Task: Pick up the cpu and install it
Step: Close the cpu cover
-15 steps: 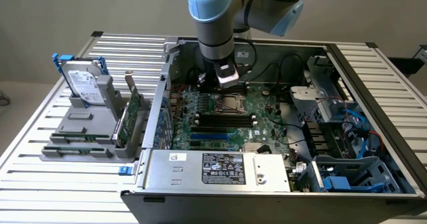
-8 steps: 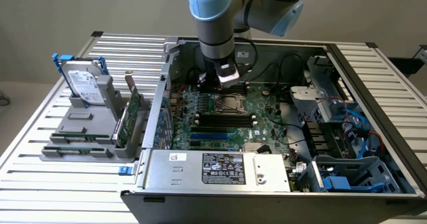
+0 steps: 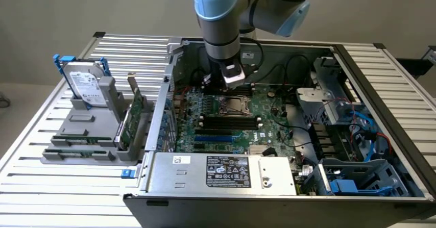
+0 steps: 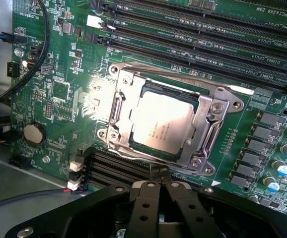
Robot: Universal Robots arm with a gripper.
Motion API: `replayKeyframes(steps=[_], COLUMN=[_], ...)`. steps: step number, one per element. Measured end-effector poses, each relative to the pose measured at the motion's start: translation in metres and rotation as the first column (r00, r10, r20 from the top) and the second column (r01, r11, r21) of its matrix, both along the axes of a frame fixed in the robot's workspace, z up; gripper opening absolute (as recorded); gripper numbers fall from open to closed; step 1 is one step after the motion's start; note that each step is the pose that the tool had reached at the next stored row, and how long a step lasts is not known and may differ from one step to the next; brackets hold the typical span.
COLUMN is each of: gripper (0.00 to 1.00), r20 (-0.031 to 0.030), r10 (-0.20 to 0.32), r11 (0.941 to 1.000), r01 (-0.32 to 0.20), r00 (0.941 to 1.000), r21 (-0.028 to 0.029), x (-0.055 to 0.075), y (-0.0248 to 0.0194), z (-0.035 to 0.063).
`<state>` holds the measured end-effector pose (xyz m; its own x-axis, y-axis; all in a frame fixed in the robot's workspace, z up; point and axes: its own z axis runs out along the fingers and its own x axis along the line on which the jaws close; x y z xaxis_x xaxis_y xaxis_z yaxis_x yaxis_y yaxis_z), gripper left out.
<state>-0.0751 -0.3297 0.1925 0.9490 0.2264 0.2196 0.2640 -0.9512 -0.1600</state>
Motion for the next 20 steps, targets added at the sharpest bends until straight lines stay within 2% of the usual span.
replayKeyframes(steps=[11,16,20], gripper=[0.11,0.11,0.11], r20=[0.0,-0.0014,-0.002], r10=[0.0,0.0,0.0], r11=[0.9999,0.9997,0.9996], r01=[0.0,0.0,0.0], r00=[1.0,1.0,1.0], r21=[-0.011,-0.023,-0.0286], x=[0.0031,0.0031,0.0031], y=[0.0013,0.0032,0.0043], z=[-0.0004,-0.0004,-0.0003])
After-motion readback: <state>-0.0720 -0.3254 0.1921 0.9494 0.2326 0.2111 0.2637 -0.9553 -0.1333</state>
